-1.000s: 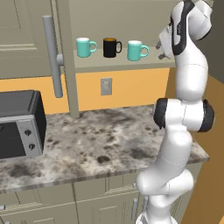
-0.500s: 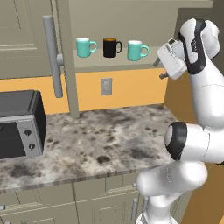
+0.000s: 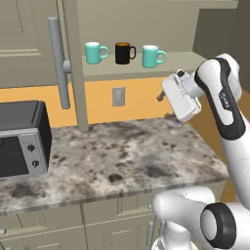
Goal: Pick the mug on the counter and place it in the cabinet with the handle facing the right, like the mugs already inside.
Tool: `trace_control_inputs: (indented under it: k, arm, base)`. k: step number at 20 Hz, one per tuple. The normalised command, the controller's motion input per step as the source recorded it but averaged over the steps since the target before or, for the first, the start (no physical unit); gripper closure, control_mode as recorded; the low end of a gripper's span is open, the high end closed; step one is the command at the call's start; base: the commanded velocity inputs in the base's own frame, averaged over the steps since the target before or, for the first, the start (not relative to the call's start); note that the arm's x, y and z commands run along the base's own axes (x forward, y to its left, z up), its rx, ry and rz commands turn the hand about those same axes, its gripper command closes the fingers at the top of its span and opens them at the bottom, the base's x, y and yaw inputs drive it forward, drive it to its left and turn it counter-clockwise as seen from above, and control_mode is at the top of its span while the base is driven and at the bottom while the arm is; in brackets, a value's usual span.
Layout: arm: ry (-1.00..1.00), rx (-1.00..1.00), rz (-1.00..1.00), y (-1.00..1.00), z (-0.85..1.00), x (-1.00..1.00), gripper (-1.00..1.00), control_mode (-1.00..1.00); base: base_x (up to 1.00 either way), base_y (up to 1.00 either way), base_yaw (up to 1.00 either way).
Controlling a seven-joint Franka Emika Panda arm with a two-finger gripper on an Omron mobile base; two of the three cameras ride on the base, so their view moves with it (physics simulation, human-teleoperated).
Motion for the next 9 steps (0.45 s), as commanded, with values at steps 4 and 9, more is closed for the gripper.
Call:
trace_control_inputs:
  k: [4,9]
  arm:
    - [-0.19,-0.12,0.02,0.70,-0.16,-1.00,-1.00,-1.00]
    - [-0.23,-0.05,0.02,0.23,-0.08,-1.00,-1.00,-1.00]
  base:
    - [0.00,0.00,0.00]
    - [0.00,0.00,0.00]
